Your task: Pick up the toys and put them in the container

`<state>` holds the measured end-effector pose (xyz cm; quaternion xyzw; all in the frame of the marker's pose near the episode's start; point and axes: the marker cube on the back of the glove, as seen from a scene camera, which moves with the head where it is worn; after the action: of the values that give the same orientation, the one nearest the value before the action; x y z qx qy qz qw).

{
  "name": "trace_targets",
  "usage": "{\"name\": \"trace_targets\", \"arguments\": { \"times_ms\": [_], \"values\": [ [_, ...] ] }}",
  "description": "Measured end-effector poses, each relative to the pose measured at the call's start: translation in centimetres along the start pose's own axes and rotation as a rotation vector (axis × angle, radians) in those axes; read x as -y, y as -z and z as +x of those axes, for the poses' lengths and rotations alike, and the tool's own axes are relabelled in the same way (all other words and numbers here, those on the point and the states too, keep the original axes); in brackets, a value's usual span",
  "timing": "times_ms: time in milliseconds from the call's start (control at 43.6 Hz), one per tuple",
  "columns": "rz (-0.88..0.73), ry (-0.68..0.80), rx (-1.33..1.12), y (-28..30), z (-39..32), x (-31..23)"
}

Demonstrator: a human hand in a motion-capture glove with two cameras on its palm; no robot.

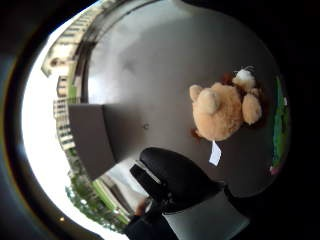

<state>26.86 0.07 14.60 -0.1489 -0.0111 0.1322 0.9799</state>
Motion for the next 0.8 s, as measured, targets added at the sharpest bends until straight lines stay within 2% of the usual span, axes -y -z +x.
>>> {"name": "trace_targets", "arguments": {
  "times_ms": [252, 390, 712, 803],
  "values": [
    [-0.026, -0.022, 0.006, -4.3, 1.5, 1.1],
    [-0.056, -0.040, 0.101, -7.2, 1.9, 1.2],
    [-0.084, -0.081, 0.069, -7.8, 0.9, 0.7],
    [-0.021, -0.094, 0.009, -7.4, 0.4, 0.4]
  ]
}}
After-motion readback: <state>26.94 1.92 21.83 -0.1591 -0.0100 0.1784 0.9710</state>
